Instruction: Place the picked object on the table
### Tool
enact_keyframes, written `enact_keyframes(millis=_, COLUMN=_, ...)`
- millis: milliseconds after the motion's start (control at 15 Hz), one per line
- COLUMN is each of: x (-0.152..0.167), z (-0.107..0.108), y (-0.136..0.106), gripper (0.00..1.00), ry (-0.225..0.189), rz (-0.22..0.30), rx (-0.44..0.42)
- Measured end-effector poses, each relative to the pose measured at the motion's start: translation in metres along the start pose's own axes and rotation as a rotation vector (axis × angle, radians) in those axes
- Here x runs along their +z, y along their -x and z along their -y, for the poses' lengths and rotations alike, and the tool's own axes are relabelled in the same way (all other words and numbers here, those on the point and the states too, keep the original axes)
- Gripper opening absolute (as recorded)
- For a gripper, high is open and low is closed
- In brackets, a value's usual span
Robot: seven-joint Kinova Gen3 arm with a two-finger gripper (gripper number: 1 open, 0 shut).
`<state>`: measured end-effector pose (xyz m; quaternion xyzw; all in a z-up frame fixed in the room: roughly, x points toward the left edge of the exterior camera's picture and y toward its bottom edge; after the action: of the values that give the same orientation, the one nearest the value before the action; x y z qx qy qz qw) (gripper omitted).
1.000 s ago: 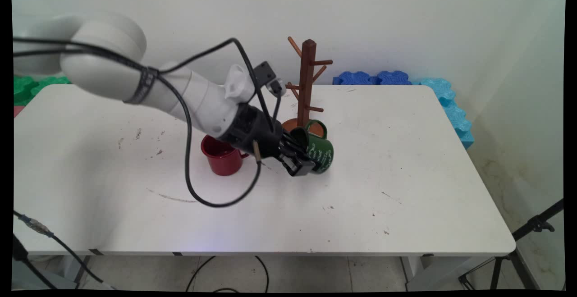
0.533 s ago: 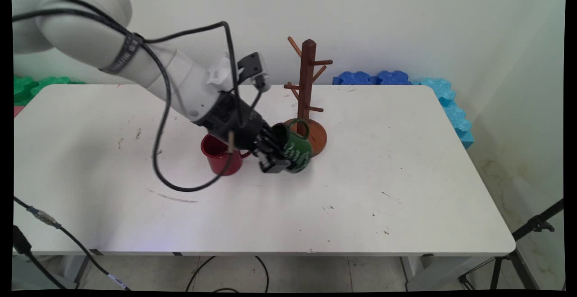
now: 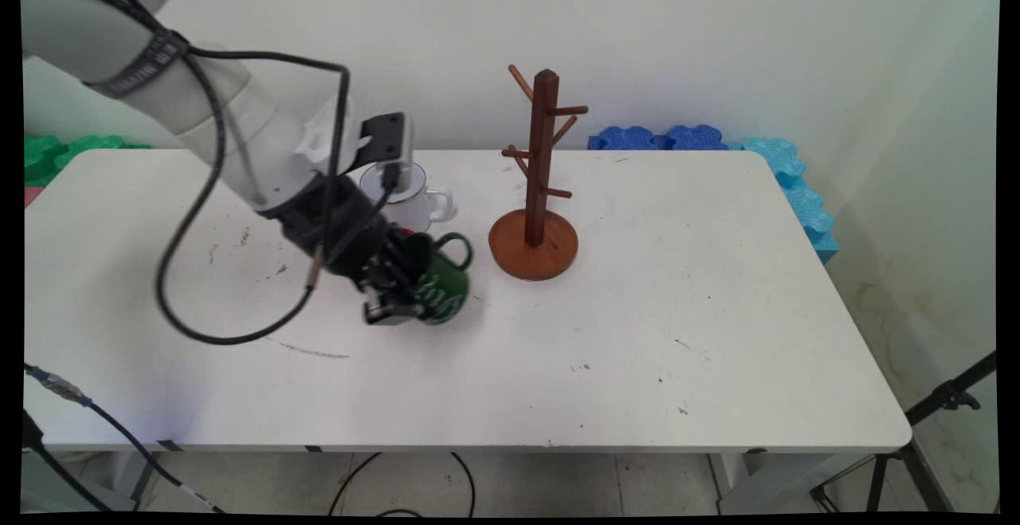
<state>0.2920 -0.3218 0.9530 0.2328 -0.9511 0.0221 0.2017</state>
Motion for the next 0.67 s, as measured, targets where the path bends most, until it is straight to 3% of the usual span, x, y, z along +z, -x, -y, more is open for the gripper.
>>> enact_keyframes(millis=333, x=-0.010, z=-0.005, y=0.016, gripper=0.00, ry=-0.037, rz=0.132, rx=0.002)
enact_keyframes(millis=667, x=0.003, z=-0.006, y=0.024, gripper=0.00, ry=-0.057, rz=0.209, rx=-0.006)
